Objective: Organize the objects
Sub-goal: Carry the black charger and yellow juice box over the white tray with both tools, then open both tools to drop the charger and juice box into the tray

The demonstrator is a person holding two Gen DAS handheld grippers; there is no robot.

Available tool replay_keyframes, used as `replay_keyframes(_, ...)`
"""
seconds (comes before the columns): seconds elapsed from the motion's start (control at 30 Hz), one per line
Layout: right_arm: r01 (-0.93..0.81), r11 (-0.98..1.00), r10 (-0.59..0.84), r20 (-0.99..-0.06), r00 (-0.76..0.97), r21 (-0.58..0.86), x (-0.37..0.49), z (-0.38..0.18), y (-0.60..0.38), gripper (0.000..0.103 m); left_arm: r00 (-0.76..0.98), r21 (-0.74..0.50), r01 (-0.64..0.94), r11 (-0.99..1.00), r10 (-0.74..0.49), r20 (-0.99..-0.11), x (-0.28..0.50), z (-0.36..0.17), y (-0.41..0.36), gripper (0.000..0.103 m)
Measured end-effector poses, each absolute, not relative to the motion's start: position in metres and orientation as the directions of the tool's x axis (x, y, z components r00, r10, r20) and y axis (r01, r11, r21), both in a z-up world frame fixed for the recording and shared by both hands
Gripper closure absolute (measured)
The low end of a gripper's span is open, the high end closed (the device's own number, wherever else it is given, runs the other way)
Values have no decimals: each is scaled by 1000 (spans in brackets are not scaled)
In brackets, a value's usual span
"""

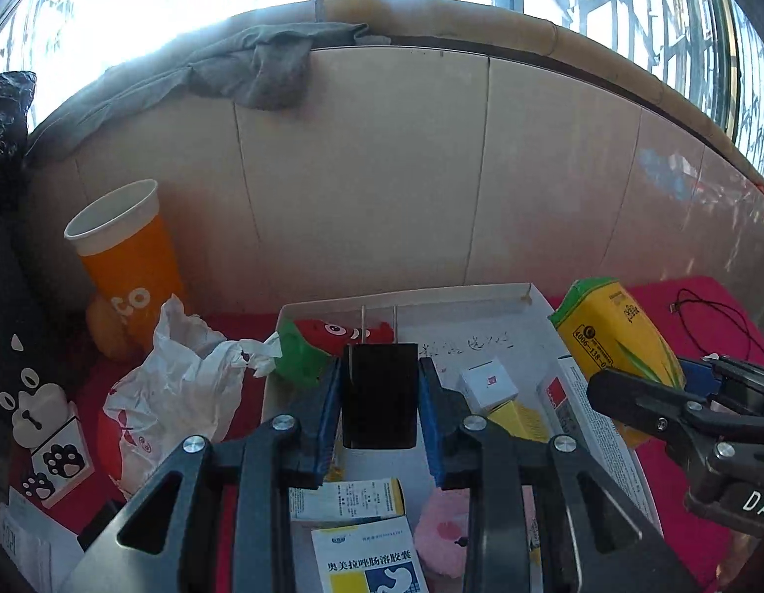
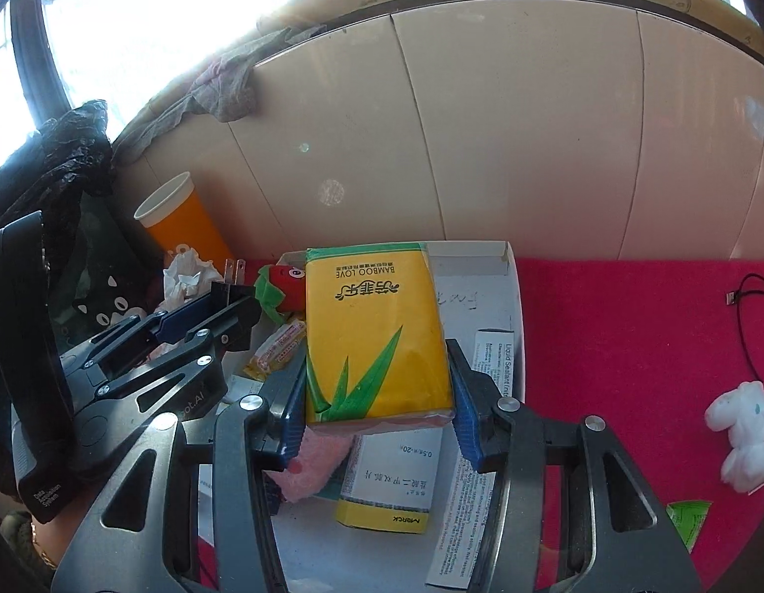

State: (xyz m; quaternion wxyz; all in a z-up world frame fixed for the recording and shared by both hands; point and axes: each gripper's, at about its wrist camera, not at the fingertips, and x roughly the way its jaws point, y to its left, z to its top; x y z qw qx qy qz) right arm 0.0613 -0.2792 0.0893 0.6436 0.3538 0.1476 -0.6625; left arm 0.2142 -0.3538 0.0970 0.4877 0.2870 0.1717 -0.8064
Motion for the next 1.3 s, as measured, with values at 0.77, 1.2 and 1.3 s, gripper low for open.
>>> replay_keyframes(0.77, 952, -190, -708, -705, 38, 241, 67, 59, -307, 52, -338, -21, 897, -441, -656, -675, 198, 78, -370, 73)
replay_keyframes(1.2, 927, -220, -747, -664, 41, 305, 56, 70, -291, 0, -292, -52, 944, -326, -752, -591, 227, 92, -366, 0)
replay_keyframes(1.3, 929, -218, -750, -660, 38, 300, 58, 73, -284, 0, -306, -71, 943, -326, -758, -576, 225, 98, -359, 0)
